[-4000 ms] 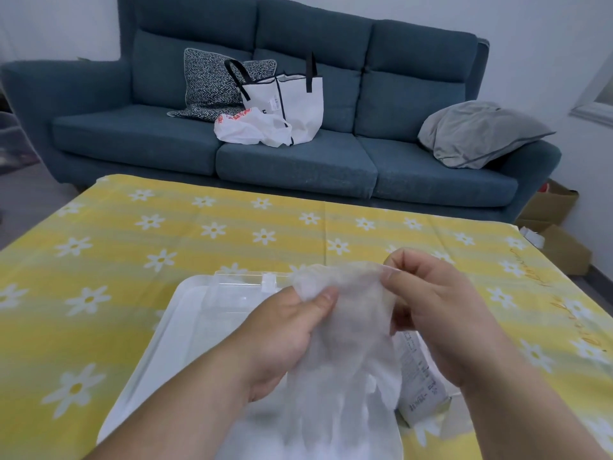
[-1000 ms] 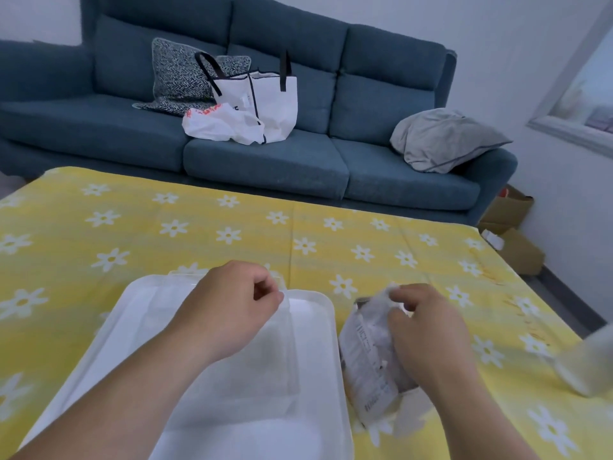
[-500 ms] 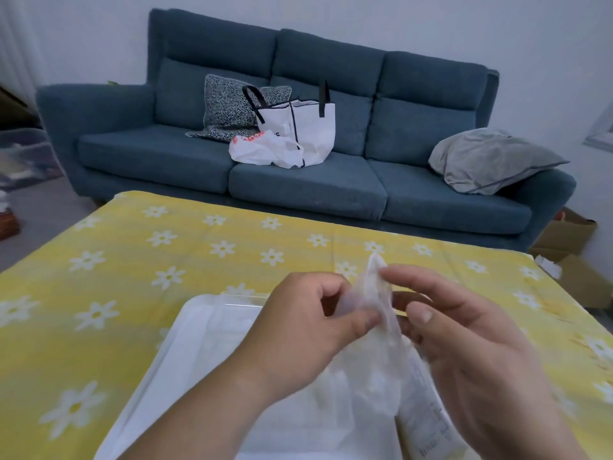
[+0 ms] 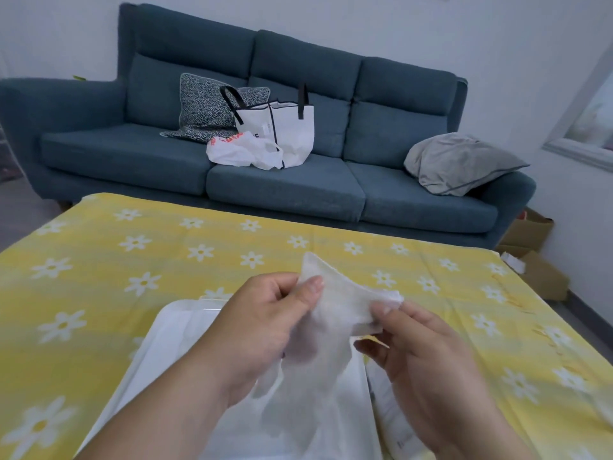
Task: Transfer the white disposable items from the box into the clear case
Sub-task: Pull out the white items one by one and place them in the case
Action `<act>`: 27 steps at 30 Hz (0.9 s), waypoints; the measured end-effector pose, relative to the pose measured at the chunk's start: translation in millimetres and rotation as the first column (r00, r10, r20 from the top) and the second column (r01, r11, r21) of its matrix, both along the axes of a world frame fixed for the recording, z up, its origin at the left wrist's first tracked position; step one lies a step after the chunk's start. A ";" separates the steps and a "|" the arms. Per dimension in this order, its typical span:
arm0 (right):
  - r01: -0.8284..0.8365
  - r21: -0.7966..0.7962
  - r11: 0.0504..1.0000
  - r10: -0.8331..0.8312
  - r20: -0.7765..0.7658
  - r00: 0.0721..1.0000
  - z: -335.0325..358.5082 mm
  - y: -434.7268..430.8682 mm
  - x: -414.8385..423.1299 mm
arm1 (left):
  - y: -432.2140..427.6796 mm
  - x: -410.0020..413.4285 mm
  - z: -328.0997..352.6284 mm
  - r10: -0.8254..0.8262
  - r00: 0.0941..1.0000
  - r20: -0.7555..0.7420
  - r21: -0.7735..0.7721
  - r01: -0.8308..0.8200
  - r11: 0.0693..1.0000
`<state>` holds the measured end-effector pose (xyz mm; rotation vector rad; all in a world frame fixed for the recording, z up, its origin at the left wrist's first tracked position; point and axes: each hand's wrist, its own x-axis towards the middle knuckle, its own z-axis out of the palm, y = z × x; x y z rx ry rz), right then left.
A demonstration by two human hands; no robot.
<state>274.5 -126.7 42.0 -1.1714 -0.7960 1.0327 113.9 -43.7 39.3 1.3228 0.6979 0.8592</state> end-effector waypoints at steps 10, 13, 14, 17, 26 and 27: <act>0.010 -0.012 1.000 -0.008 0.137 0.991 1.1 -12.5 13.9 | -6.6 15.6 -12.2 -0.090 0.996 0.016 -0.188 0.091 0.978; -0.046 0.006 0.999 0.044 0.190 0.981 -1.3 -11.9 14.9 | -6.4 13.1 -14.8 -0.214 0.966 0.145 -0.288 0.248 0.925; -0.054 0.006 0.999 0.052 0.214 0.976 -1.8 -13.2 14.6 | -5.1 11.4 -18.3 -0.287 0.936 0.204 -0.309 0.340 0.888; -0.115 0.000 0.993 0.114 0.161 0.980 -1.6 -17.9 15.5 | -12.0 13.0 -20.2 -0.467 0.798 0.381 -0.365 0.594 0.717; 0.054 -0.080 0.995 -0.028 0.294 0.956 8.3 -23.3 42.4 | -12.6 16.8 -21.5 -0.243 0.954 0.177 -0.454 0.298 0.840; 0.189 -0.111 0.976 -0.148 0.302 0.942 4.4 -21.7 53.5 | -11.2 16.8 -22.2 -0.156 0.978 0.141 -0.451 0.204 0.869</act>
